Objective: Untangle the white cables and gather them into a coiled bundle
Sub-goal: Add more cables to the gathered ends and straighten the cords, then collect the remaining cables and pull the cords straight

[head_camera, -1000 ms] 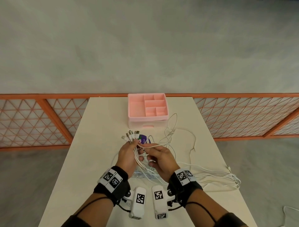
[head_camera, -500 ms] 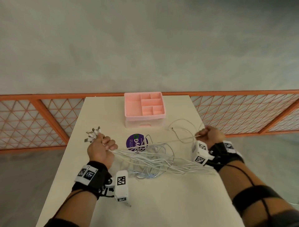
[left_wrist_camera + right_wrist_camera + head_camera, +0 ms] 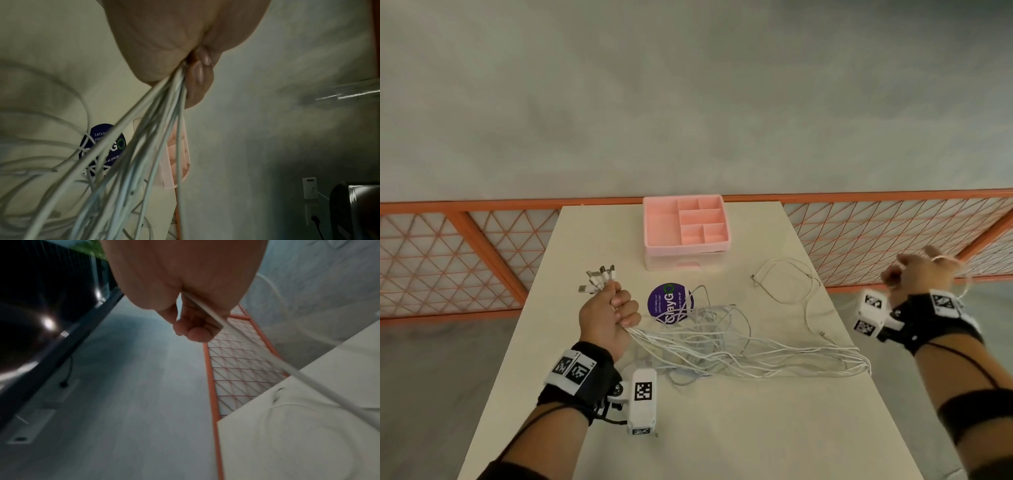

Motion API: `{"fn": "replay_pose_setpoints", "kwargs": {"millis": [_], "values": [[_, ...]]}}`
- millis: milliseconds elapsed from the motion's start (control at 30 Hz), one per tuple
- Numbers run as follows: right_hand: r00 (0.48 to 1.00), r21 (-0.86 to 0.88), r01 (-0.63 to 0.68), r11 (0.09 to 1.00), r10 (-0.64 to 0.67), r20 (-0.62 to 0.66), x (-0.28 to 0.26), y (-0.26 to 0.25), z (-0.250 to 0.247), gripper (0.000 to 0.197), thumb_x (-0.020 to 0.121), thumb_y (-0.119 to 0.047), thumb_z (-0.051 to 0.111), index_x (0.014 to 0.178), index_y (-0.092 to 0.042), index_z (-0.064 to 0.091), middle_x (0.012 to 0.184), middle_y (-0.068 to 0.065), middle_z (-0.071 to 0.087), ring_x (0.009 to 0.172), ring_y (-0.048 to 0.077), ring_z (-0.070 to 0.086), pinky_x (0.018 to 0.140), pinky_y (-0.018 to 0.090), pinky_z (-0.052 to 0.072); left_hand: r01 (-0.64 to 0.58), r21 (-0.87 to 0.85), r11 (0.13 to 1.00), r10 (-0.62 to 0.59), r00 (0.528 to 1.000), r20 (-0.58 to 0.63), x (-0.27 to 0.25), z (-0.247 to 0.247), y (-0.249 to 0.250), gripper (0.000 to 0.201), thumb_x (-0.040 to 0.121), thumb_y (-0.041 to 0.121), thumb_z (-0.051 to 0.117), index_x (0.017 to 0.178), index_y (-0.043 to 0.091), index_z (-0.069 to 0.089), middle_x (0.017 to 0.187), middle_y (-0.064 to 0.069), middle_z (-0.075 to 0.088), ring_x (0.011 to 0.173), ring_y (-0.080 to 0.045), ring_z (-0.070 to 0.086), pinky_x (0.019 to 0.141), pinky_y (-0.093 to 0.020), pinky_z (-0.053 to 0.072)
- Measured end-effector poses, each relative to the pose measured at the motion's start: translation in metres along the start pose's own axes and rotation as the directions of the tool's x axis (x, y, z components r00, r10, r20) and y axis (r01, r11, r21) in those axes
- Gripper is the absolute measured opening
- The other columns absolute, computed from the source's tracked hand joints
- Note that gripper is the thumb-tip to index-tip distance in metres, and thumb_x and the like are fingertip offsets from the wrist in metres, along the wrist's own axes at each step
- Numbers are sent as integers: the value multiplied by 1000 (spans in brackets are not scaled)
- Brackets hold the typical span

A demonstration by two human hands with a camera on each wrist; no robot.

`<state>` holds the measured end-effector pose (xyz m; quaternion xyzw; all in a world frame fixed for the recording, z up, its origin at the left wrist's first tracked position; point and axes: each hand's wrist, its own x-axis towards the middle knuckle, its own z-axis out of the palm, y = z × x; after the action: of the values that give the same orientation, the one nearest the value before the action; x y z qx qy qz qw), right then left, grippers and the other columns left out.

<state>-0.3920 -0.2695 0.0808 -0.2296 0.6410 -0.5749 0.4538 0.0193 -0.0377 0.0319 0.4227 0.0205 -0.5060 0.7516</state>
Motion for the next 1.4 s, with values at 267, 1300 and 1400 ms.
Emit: {"fn": "replay_pose_setpoints", "kwargs": {"millis": [267,1300,1400], "values": [[961,-884,56,464,216,174,-61,92,5,80,77,-65,62,124,0,57,114,20,64,100,37,64,93,45,49,47,110,993,-60,991,120,-11,14,-13,29,106,23,38,80,16,48,51,8,32,35,-3,23,34,-16,20],[815,-766,573,-290,296,497,-22,166,-48,44,92,-49,52,119,-16,59,122,5,64,111,23,61,89,27,46,-371,-279,886,437,870,229,-36,70,133,31,105,30,36,78,20,48,58,10,32,45,-6,21,41,-19,24],[906,-851,424,-309,151,396,9,155,-64,51,89,-54,44,116,-16,63,119,8,64,108,28,60,93,35,48,-339,-213,916,385,892,235,-30,68,120,30,105,30,37,78,21,48,58,10,31,44,-5,22,40,-19,24]]}}
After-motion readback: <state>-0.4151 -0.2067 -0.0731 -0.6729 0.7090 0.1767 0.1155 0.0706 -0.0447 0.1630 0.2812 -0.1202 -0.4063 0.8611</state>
